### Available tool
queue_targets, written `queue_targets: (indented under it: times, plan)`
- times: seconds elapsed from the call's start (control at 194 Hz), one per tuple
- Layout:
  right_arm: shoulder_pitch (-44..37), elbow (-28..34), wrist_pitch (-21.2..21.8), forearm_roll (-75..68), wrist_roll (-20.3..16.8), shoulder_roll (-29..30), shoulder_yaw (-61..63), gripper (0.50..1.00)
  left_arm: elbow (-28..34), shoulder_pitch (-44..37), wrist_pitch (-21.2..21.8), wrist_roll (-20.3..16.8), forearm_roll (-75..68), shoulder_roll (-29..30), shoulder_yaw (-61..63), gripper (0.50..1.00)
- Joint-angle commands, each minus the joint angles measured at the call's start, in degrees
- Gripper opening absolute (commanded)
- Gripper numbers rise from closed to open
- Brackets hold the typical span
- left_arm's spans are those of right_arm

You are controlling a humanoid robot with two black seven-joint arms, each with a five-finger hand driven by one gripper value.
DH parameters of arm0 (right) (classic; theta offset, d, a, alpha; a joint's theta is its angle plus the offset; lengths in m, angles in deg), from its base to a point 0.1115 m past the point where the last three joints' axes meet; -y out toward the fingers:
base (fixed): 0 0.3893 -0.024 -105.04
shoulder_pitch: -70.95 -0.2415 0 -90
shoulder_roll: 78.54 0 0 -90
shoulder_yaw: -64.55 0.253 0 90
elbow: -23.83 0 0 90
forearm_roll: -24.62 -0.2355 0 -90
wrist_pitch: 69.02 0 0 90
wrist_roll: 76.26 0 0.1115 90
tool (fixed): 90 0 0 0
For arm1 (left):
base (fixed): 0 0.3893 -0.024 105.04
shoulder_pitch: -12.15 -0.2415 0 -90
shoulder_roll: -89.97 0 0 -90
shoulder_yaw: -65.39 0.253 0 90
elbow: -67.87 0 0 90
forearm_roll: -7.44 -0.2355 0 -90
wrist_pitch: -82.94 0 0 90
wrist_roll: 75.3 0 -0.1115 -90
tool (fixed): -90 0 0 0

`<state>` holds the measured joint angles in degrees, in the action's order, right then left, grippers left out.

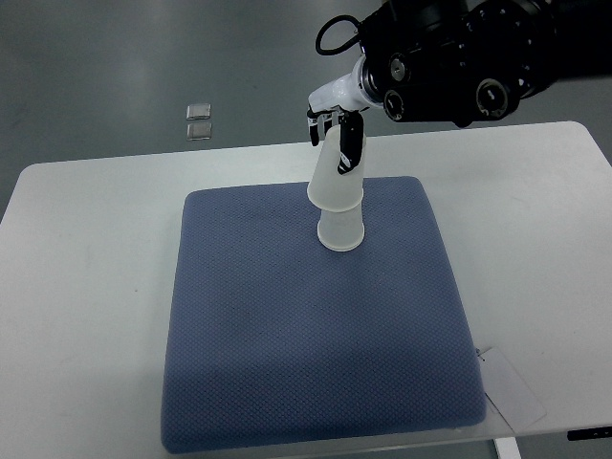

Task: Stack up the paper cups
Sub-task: 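Lower the held cup onto the upside-down cup's base, then open the right hand's fingers to release the cup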

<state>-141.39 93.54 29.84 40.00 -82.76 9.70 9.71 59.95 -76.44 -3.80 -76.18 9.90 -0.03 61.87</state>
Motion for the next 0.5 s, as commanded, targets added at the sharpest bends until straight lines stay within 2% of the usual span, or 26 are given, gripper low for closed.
queue_targets:
  times: [0.0,0.494]
  plan:
    - [0.0,-0.1,0.0,0.0,0.0,0.0,0.1,0.756,0.0,0.0,0.0,0.0,0.0,0.0,0.0,1.0]
    - [0.1,-0.8,0.1,0.0,0.0,0.0,0.0,0.756,0.0,0.0,0.0,0.0,0.0,0.0,0.0,1.0]
